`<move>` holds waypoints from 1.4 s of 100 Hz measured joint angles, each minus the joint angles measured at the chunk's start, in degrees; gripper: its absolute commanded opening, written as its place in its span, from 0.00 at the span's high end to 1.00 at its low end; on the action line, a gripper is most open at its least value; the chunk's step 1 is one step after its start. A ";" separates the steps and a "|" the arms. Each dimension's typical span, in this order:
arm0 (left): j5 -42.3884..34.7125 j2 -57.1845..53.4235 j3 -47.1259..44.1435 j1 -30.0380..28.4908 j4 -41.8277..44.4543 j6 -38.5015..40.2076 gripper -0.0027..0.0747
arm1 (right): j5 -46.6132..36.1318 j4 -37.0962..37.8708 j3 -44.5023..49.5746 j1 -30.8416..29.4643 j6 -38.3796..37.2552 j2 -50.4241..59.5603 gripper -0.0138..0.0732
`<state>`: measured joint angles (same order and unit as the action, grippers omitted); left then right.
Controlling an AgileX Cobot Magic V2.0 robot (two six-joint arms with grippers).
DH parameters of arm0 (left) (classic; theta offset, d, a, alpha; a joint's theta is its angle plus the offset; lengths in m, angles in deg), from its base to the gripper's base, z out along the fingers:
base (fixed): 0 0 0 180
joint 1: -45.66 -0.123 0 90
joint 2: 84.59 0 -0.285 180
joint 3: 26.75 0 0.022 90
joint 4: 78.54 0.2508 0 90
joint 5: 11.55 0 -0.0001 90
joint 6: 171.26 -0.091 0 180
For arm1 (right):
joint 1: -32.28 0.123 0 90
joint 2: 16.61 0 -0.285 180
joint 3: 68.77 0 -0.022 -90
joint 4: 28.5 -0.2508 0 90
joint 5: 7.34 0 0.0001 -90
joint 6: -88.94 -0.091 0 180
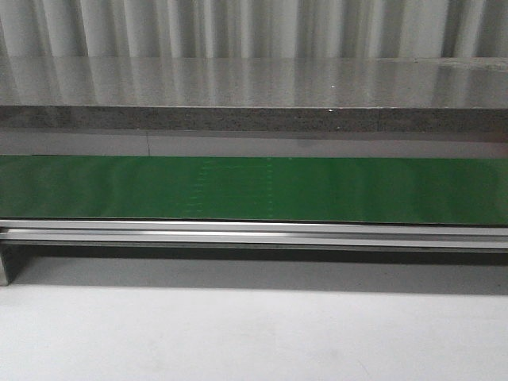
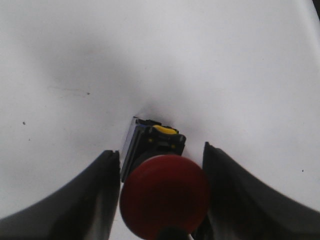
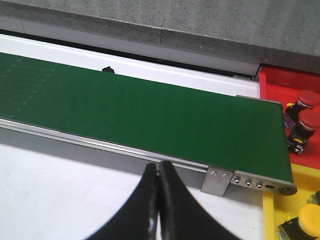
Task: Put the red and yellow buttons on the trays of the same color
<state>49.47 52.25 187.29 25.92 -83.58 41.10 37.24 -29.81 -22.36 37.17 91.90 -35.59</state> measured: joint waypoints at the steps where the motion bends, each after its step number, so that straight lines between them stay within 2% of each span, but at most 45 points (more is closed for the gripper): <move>1: 0.00 0.00 0.00 0.00 -0.10 0.00 0.64 | 0.00 0.00 0.00 0.00 0.00 0.00 0.92; 20: 0.00 0.00 0.00 0.00 -0.08 0.00 0.75 | 0.00 0.00 0.00 0.00 0.00 0.00 0.92; 45: -0.28 -4.28 0.00 0.00 1.33 -6.66 0.75 | 0.00 0.00 0.00 0.00 0.00 0.00 0.92; 76: 2.33 -15.77 -1.57 0.21 1.97 -20.03 0.75 | 0.00 0.00 0.00 0.00 0.00 0.00 0.92; 90: 0.92 -22.83 -8.51 0.88 0.21 -24.69 0.75 | 0.00 0.00 0.00 0.00 0.00 0.00 0.92; 107: -3.23 -32.67 -21.37 4.14 -0.85 -27.52 0.75 | 0.00 0.00 0.00 0.00 0.00 0.00 0.92; 123: -5.96 -38.09 -30.91 9.56 -1.12 -28.95 0.75 | 0.00 0.00 0.00 0.00 0.00 0.00 0.92; 140: -7.89 -39.10 -36.53 15.89 -1.45 -29.38 0.75 | 0.00 0.00 0.00 0.00 0.00 0.00 0.92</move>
<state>41.58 13.15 150.76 41.81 -85.03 11.72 37.24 -29.81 -22.36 37.17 91.90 -35.59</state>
